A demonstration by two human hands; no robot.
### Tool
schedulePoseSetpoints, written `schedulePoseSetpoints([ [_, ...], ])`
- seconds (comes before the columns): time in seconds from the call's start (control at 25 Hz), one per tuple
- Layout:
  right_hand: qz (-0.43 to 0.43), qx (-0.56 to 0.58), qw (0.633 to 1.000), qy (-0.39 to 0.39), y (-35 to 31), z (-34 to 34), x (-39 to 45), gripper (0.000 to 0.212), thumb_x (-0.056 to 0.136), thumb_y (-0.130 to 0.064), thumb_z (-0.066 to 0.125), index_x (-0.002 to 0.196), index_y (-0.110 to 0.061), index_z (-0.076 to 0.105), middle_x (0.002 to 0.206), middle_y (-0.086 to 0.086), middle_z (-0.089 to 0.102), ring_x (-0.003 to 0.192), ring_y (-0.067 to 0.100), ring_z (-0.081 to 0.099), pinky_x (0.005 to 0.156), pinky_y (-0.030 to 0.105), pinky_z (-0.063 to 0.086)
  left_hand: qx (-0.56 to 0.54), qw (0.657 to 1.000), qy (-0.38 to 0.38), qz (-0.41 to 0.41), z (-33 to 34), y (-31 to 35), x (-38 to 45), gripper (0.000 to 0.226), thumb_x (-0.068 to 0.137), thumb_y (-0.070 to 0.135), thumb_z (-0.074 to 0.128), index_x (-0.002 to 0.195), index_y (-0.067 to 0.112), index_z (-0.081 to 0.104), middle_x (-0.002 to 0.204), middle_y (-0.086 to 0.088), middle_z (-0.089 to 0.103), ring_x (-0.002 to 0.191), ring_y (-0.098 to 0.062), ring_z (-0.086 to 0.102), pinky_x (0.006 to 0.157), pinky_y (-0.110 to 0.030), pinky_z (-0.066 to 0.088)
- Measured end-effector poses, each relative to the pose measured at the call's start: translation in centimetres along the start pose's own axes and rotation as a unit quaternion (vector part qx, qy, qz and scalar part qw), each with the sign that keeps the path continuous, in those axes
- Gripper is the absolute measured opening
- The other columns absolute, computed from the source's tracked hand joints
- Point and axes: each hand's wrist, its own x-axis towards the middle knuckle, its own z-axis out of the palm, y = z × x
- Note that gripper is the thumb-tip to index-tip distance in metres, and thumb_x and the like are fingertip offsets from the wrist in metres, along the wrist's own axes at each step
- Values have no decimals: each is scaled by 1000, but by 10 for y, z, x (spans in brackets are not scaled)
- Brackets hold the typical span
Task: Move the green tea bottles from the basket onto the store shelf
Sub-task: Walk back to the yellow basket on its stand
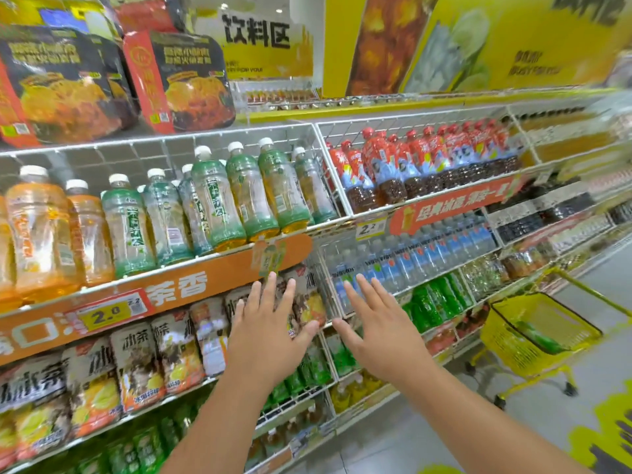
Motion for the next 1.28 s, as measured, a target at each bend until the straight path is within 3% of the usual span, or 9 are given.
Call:
schedulePoseSetpoints([
  [0.28, 71, 8, 997, 23, 121, -24, -49, 84, 92, -77, 5, 163, -34, -5, 171, -6, -14, 157, 17, -17, 129, 46, 2, 43, 996, -13, 73, 18, 118, 8, 87, 88, 84, 9, 161, 39, -7, 168, 3, -23, 156, -23, -16, 126, -49, -3],
  [0.52, 113, -58, 991, 35, 272, -53, -114, 89, 88, -75, -3, 164, -28, -1, 172, 2, -10, 158, 25, -13, 128, 49, 2, 74, 993, -26, 89, 53, 282, 10, 85, 92, 80, 14, 162, 36, -7, 168, -4, -23, 156, -30, -14, 126, -52, -1],
  [0.72, 175, -50, 982, 47, 404, -75, -178, 83, 96, -73, 21, 165, -29, 7, 173, 0, -5, 158, 25, -9, 127, 48, 4, 85, 986, -40, 139, 88, 424, 8, 85, 93, 78, 10, 162, 32, -6, 169, -8, -21, 156, -30, -15, 126, -51, -1],
  [0.88, 240, -57, 968, 45, 492, -92, -221, 81, 98, -71, 23, 165, -29, 5, 173, 2, -7, 158, 27, -10, 127, 47, 4, 68, 980, -58, 180, 105, 520, 13, 82, 95, 77, 11, 162, 34, -7, 168, -7, -22, 156, -30, -16, 126, -51, -3],
  [1.28, 305, -88, 947, 50, 677, -98, -186, 81, 98, -67, 29, 164, -24, 11, 173, 6, 3, 159, 30, -1, 126, 50, 8, 6, 962, -65, 264, 194, 712, 135, 82, 96, 73, 26, 163, 32, 3, 170, -11, -12, 157, -32, -6, 126, -51, 3],
])
